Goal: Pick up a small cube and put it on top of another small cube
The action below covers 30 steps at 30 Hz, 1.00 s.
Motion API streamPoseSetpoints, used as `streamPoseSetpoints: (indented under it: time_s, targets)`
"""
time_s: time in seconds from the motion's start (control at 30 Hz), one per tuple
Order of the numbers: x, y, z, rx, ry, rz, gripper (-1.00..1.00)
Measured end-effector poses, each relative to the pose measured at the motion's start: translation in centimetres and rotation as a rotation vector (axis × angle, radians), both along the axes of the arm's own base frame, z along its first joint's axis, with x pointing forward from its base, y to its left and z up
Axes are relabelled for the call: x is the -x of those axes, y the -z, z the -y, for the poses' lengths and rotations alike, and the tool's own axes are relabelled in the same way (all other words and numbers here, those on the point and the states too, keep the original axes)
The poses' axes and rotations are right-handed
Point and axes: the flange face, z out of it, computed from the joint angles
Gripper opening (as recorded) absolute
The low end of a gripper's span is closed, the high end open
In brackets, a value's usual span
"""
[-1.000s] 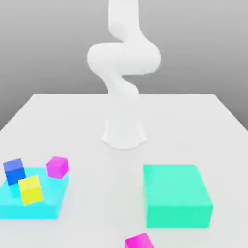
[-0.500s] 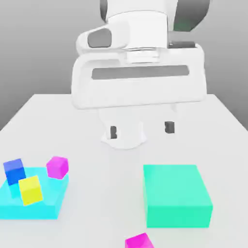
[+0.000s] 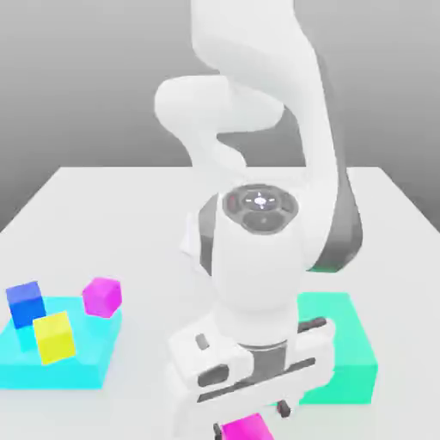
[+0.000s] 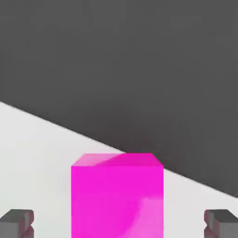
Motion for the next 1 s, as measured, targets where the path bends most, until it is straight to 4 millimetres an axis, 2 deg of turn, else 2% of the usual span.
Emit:
streamPoseSetpoints:
  time_s: [0.17, 0.2, 0.23, 0.37, 0.4, 0.53, 0.63, 0.73, 1.0]
  targets:
    - [0.0, 0.0, 0.0, 0.000, 0.000, -0.001, -1.00]
    - [0.0, 0.6, 0.0, 0.000, 0.000, -0.001, -1.00]
    - [0.0, 0.2, 0.0, 0.000, 0.000, -0.001, -1.00]
    - [0.0, -4.5, 0.0, 0.000, 0.000, -0.001, -1.00]
    - [0.3, -5.6, 0.8, 0.000, 0.031, -0.001, -1.00]
    - [3.2, -9.1, 7.0, -0.001, 0.280, -0.002, -1.00]
    - [6.3, -11.2, 11.9, -0.002, 0.494, -0.002, -1.00]
    - [10.2, -12.9, 17.0, -0.004, 0.726, -0.002, -1.00]
    - [20.6, -15.8, 22.3, -0.005, 1.228, -0.001, -1.00]
